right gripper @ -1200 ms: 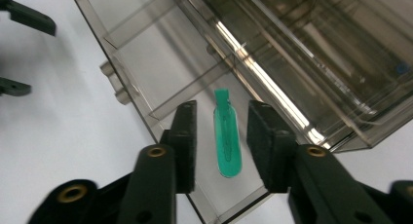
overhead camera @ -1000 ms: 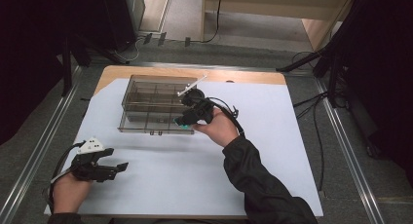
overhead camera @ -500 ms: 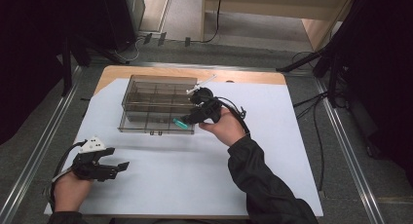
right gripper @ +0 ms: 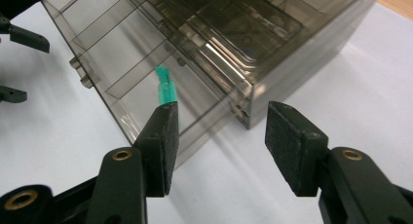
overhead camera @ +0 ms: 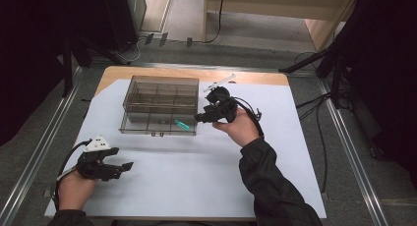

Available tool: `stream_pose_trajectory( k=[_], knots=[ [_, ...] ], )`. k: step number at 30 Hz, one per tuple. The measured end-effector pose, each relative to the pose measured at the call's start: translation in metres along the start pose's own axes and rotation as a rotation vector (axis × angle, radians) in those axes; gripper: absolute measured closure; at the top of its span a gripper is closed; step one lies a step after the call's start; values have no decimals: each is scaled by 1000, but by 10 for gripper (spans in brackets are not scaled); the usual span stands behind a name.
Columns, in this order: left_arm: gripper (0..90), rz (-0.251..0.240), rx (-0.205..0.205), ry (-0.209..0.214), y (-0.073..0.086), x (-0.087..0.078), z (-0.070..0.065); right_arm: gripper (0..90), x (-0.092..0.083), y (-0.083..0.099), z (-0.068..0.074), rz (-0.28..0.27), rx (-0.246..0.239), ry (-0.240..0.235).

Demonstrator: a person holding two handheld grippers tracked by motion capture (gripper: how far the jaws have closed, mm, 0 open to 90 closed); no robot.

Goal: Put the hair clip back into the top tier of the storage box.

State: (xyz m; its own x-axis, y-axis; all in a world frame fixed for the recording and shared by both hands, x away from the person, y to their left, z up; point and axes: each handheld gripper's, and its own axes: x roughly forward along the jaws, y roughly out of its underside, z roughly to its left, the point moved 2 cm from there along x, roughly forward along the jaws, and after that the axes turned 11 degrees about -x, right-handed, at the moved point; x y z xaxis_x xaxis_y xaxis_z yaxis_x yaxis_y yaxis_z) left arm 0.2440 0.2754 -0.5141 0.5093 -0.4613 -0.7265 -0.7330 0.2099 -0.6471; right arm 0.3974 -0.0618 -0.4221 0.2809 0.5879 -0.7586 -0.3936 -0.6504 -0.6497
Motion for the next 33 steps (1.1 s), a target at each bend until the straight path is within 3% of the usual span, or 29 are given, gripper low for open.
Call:
stream_pose_trajectory(
  k=[4,22,33],
  knots=[
    [229,16,6,-19,-1,2,1,451,-5,5,-5,-12,14,11],
    [229,15,21,-5,-9,10,0,342,-19,30,-25,-33,51,91],
    [229,15,26,2,-12,12,0,284,-14,51,-45,-7,93,86]
  ],
)
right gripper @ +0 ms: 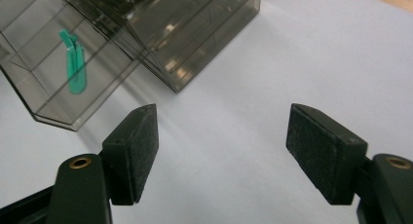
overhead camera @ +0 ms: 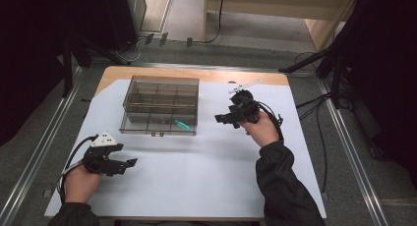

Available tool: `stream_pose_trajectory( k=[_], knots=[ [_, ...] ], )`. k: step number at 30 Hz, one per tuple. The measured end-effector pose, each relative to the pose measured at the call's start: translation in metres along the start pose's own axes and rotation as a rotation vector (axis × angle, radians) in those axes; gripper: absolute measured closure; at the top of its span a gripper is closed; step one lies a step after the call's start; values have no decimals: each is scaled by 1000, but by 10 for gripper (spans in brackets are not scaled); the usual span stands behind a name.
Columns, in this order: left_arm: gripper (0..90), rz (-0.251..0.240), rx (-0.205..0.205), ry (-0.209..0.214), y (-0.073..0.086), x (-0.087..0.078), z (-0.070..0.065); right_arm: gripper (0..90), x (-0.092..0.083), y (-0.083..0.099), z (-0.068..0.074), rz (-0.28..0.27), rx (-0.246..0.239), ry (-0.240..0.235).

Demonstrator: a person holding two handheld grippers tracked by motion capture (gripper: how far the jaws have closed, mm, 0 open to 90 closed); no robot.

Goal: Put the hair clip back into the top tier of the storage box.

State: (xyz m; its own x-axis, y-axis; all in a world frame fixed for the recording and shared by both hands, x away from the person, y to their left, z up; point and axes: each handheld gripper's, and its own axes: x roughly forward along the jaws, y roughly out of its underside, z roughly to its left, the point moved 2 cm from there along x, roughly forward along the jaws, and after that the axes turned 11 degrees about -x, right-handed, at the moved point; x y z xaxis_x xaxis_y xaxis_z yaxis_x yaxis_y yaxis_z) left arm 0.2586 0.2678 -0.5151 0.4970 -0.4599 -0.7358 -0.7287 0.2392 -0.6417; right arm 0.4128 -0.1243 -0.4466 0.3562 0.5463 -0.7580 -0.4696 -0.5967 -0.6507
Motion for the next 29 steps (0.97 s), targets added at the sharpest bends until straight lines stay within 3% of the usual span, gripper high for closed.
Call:
stream_pose_trajectory(
  k=[3,8,15,29],
  knots=[
    [229,-2,0,-4,0,0,0,242,4,6,-6,13,-4,-18],
    [229,3,0,3,0,0,0,247,9,14,-15,57,15,-2],
    [229,5,2,5,0,1,-1,249,19,27,-28,80,-6,1],
    [229,5,4,3,0,1,-1,248,19,38,-40,74,-41,47]
  ],
)
